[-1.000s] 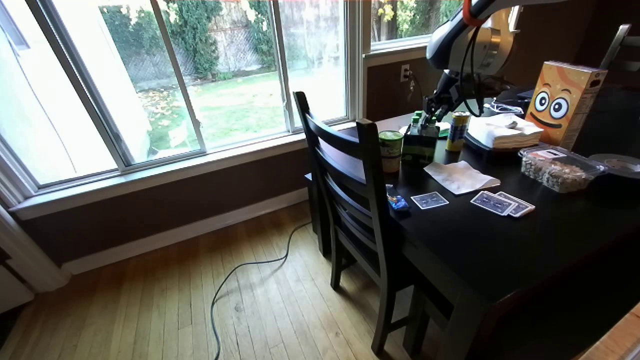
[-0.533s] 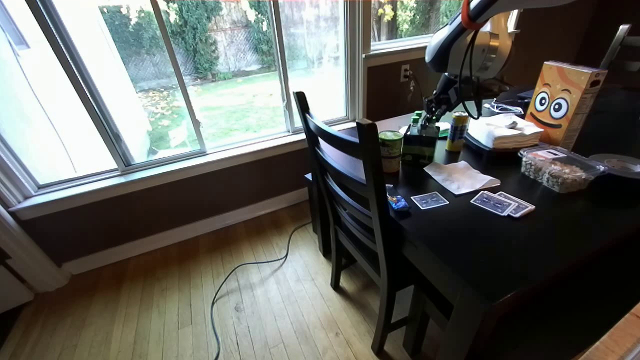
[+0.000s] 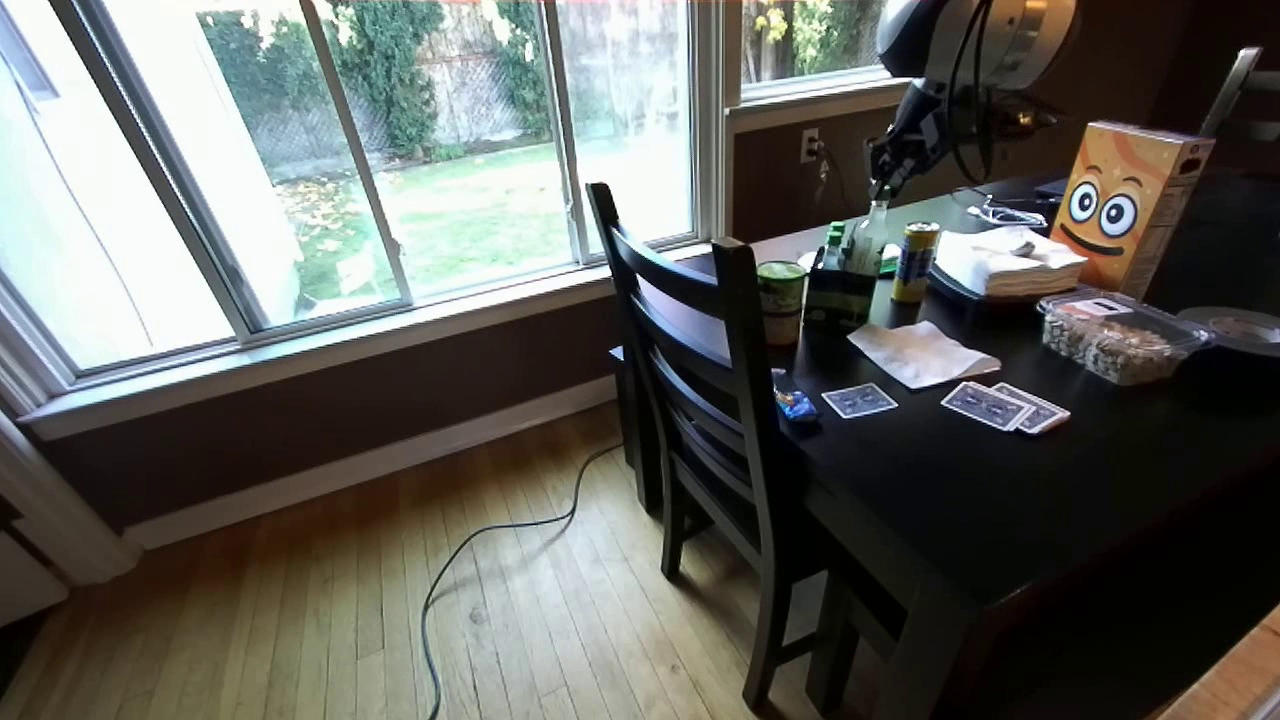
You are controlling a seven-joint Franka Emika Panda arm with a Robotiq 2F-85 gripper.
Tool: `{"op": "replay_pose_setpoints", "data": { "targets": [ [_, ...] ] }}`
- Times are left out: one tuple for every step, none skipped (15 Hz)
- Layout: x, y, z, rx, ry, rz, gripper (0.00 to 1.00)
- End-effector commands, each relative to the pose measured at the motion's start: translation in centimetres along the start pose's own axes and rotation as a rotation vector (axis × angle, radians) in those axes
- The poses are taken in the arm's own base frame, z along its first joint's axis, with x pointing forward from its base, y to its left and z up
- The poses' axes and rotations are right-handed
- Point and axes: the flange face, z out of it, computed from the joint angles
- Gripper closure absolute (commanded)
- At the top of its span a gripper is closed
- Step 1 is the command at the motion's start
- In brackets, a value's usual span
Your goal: Put a bottle on the cans
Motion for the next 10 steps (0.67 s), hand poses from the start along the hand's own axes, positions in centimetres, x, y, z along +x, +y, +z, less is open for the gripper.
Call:
{"op": "replay_pose_setpoints", "data": {
  "targets": [
    [-3.6,-0.8,-6.4,-0.037,-0.054,0.03,0.93],
    [-4.3,-1.1,-7.5,-0.043,-0.064,0.026,0.93],
    [-5.2,-1.6,-8.6,-0.043,-0.079,0.017,0.93],
    [-6.1,-2.3,-9.0,-0.034,-0.09,-0.002,0.93],
    [-6.8,-3.0,-9.5,-0.026,-0.107,-0.017,0.93],
    [-7.4,-3.9,-9.3,-0.003,-0.113,-0.031,0.93],
    [-7.9,-4.8,-9.5,0.014,-0.116,-0.045,0.93],
    [-8.2,-5.8,-9.1,0.032,-0.111,-0.057,0.93],
    [-8.5,-6.8,-8.6,0.048,-0.105,-0.072,0.93],
    [-8.8,-7.8,-8.3,0.068,-0.106,-0.087,0.93]
  ]
}}
